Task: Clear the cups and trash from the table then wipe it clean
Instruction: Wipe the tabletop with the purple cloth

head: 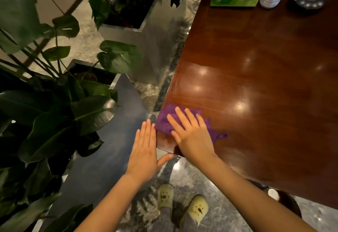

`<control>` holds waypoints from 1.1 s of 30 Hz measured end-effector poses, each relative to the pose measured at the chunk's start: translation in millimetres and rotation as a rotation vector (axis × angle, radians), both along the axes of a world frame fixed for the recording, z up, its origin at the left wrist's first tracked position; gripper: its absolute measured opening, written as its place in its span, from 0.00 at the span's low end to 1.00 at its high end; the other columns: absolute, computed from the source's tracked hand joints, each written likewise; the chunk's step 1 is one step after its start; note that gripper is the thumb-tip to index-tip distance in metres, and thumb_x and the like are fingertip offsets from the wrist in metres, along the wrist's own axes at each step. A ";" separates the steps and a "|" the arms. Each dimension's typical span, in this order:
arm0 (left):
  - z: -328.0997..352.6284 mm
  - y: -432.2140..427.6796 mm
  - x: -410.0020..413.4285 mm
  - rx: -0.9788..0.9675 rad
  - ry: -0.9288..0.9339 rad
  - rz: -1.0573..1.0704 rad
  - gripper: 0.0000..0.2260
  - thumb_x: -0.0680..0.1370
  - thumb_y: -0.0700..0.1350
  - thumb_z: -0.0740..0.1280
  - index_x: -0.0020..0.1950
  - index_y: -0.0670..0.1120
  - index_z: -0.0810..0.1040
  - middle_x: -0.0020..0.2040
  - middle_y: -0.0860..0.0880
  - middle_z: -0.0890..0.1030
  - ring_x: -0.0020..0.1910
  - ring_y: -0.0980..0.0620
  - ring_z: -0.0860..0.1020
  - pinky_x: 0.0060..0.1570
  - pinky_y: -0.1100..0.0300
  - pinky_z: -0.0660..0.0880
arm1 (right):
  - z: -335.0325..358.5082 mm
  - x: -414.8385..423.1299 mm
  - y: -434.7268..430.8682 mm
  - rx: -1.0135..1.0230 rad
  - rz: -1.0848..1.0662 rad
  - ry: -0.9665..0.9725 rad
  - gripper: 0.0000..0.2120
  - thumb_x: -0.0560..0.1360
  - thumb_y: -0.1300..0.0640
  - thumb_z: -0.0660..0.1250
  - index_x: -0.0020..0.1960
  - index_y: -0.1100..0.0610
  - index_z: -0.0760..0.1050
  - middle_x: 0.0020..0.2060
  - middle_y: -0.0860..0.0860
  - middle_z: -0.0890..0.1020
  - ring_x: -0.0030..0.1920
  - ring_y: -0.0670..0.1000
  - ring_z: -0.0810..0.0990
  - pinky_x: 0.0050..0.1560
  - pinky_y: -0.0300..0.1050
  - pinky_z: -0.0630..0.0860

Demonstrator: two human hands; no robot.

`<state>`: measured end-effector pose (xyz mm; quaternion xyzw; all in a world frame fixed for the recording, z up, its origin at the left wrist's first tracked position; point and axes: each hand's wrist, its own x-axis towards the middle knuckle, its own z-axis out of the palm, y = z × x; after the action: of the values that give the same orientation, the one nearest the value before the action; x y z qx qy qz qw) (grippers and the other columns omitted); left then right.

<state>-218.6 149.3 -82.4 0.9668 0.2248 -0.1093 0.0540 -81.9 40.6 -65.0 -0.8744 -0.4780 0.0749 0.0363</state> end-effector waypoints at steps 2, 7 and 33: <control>-0.8 1.7 -1.3 0.010 -0.003 -0.018 0.48 0.72 0.73 0.44 0.74 0.35 0.52 0.76 0.37 0.51 0.75 0.41 0.51 0.72 0.51 0.46 | -2.9 -10.5 -28.9 0.028 0.078 -0.036 0.24 0.75 0.46 0.51 0.69 0.48 0.68 0.69 0.53 0.73 0.67 0.57 0.73 0.63 0.57 0.71; 8.7 -8.6 0.1 -0.006 -0.019 -0.101 0.46 0.72 0.73 0.45 0.75 0.36 0.51 0.76 0.38 0.51 0.76 0.42 0.50 0.73 0.50 0.46 | -3.4 -4.6 -93.6 0.010 0.042 -0.081 0.23 0.77 0.44 0.51 0.71 0.46 0.65 0.70 0.51 0.70 0.68 0.56 0.71 0.65 0.55 0.70; 10.2 -130.1 122.5 -0.086 -0.108 -0.460 0.34 0.78 0.65 0.41 0.76 0.44 0.53 0.77 0.46 0.53 0.76 0.52 0.47 0.73 0.52 0.45 | 3.8 59.7 -245.4 0.029 -0.436 -0.018 0.23 0.77 0.46 0.53 0.70 0.49 0.67 0.69 0.53 0.73 0.67 0.58 0.73 0.63 0.54 0.72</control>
<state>-96.2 19.2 -72.2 0.9938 -0.0096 -0.0762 0.0808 -22.2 -204.8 -61.2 -0.9571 -0.2789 0.0504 0.0600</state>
